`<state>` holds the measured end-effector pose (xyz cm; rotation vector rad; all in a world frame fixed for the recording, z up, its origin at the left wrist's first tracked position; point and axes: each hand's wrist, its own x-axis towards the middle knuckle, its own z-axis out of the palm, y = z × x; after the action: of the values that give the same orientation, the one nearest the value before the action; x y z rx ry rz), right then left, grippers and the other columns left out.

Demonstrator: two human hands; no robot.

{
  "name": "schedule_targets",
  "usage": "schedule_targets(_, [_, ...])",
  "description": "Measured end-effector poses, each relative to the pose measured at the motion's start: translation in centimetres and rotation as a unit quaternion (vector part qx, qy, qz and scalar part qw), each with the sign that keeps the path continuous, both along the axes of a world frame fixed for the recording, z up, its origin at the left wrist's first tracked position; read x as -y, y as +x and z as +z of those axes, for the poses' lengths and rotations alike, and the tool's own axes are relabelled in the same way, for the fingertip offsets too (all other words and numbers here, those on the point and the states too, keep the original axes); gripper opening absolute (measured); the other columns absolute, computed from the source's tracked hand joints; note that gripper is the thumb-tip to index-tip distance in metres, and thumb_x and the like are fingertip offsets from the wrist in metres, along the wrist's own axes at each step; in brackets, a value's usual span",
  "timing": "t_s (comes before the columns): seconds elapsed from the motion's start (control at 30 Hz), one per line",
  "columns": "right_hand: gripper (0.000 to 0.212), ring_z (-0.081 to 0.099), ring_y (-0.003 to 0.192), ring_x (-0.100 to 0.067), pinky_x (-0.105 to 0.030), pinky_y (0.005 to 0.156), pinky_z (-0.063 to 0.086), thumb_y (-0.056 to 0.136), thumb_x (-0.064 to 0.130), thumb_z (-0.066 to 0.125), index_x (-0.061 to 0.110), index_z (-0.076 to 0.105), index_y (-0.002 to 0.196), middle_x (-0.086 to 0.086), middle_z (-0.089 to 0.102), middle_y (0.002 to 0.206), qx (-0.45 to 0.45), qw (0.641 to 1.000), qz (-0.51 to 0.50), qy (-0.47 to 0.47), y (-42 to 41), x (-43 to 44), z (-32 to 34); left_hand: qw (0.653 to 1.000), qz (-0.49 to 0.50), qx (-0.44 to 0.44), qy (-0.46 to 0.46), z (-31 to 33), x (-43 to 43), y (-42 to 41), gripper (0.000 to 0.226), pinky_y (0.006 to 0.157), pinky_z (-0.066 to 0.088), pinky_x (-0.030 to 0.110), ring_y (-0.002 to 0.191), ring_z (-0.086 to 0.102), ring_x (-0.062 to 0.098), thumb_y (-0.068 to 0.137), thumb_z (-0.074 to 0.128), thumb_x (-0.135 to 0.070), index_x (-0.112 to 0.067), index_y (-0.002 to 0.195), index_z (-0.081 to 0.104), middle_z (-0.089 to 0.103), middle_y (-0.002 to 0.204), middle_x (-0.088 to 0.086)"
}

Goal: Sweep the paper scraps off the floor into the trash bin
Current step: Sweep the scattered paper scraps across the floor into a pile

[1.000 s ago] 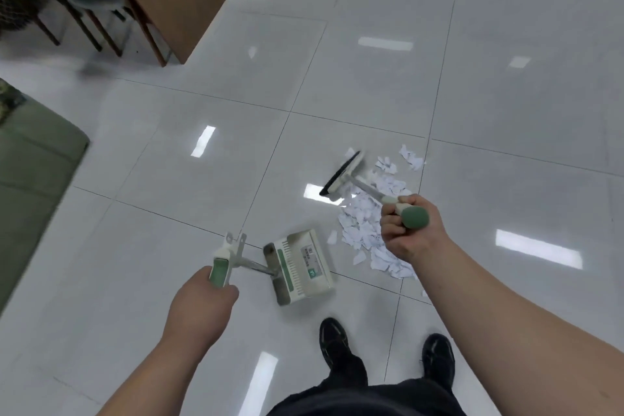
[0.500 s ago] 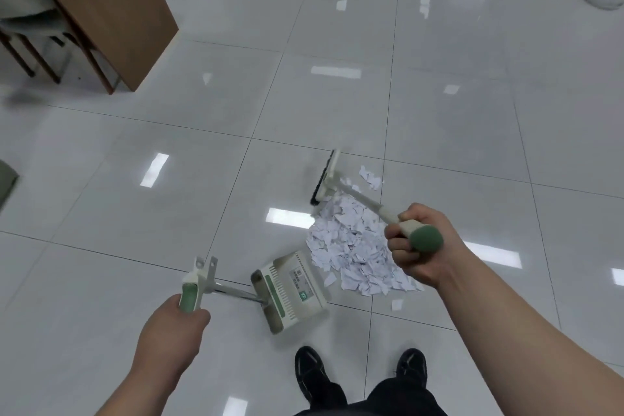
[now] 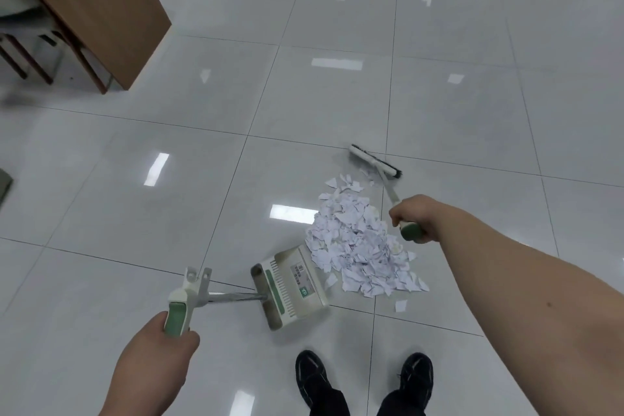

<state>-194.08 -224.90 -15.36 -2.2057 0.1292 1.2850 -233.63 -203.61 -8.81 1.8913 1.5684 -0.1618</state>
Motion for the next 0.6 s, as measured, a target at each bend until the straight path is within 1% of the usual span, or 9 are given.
schedule_targets(0.07, [0.018, 0.052, 0.074, -0.030, -0.026, 0.055, 0.043, 0.076, 0.004, 0.066, 0.007, 0.057, 0.091, -0.012, 0.048, 0.093, -0.020, 1.000, 0.014, -0.012, -0.3, 0.2, -0.8, 1.000, 0.010, -0.006, 0.004, -0.3, 0.0, -0.3, 0.011, 0.057, 0.045, 0.036, 0.040, 0.049, 0.027, 0.083, 0.059, -0.012, -0.002, 0.080, 0.055, 0.051, 0.050, 0.007])
schedule_targets(0.13, [0.020, 0.053, 0.069, -0.030, -0.024, 0.051, 0.043, 0.073, 0.004, 0.066, 0.008, 0.057, 0.090, -0.014, 0.051, 0.092, -0.031, 0.998, 0.035, -0.029, -1.4, 0.7, -1.4, 1.000, 0.025, -0.015, 0.005, -0.5, 0.1, -0.7, 0.010, 0.057, 0.045, 0.036, 0.040, 0.050, 0.028, 0.083, 0.059, -0.011, -0.002, 0.080, 0.055, 0.052, 0.050, 0.008])
schedule_targets(0.23, [0.028, 0.056, 0.064, -0.028, -0.027, 0.051, 0.046, 0.066, 0.006, 0.067, 0.003, 0.060, 0.093, -0.017, 0.056, 0.090, -0.041, 0.994, 0.083, -0.057, -3.9, 2.0, -0.8, 0.999, 0.051, -0.017, 0.001, -0.5, 0.1, -1.6, 0.009, 0.058, 0.045, 0.036, 0.041, 0.051, 0.029, 0.082, 0.060, -0.011, -0.003, 0.078, 0.056, 0.053, 0.050, 0.009])
schedule_targets(0.33, [0.038, 0.058, 0.070, -0.030, -0.030, 0.054, 0.049, 0.058, 0.010, 0.068, 0.002, 0.064, 0.095, -0.017, 0.062, 0.097, -0.034, 0.986, 0.140, -0.087, -6.3, 3.8, 1.1, 0.997, 0.075, -0.008, -0.011, -0.8, -0.5, -2.7, 0.013, 0.059, 0.044, 0.037, 0.041, 0.052, 0.029, 0.084, 0.059, -0.010, -0.001, 0.078, 0.052, 0.051, 0.051, 0.009])
schedule_targets(0.37, [0.041, 0.058, 0.070, -0.030, -0.029, 0.055, 0.048, 0.055, 0.012, 0.067, 0.003, 0.065, 0.096, -0.015, 0.062, 0.094, -0.031, 0.985, 0.147, -0.089, -7.1, 4.4, 2.0, 0.997, 0.080, -0.005, -0.012, -0.9, -0.6, -3.1, 0.014, 0.059, 0.044, 0.037, 0.043, 0.053, 0.030, 0.084, 0.059, -0.010, -0.001, 0.077, 0.051, 0.051, 0.053, 0.010])
schedule_targets(0.43, [0.053, 0.055, 0.068, -0.028, -0.031, 0.059, 0.045, 0.051, 0.012, 0.066, 0.002, 0.067, 0.104, -0.012, 0.062, 0.084, -0.021, 0.985, 0.148, -0.082, -8.6, 5.4, 3.7, 0.995, 0.101, 0.011, -0.022, -1.1, -0.8, -3.4, 0.013, 0.057, 0.042, 0.036, 0.043, 0.051, 0.029, 0.082, 0.057, -0.007, -0.003, 0.075, 0.047, 0.049, 0.054, 0.010])
schedule_targets(0.53, [0.062, 0.052, 0.067, -0.027, -0.032, 0.064, 0.041, 0.059, 0.002, 0.068, -0.003, 0.062, 0.121, -0.013, 0.060, 0.075, 0.008, 0.988, 0.132, -0.075, -10.4, 6.1, 5.6, 0.987, 0.144, 0.052, -0.055, -1.9, -1.1, -3.6, 0.012, 0.052, 0.037, 0.032, 0.044, 0.042, 0.025, 0.080, 0.055, -0.003, -0.006, 0.074, 0.045, 0.045, 0.054, 0.008])
schedule_targets(0.6, [0.060, 0.050, 0.067, -0.026, -0.033, 0.063, 0.039, 0.065, -0.003, 0.067, -0.007, 0.057, 0.124, -0.013, 0.058, 0.073, 0.017, 0.990, 0.120, -0.068, -11.3, 5.9, 6.9, 0.982, 0.160, 0.068, -0.069, -2.5, -1.5, -3.8, 0.012, 0.052, 0.036, 0.032, 0.045, 0.041, 0.024, 0.079, 0.055, -0.003, -0.007, 0.074, 0.046, 0.046, 0.053, 0.008])
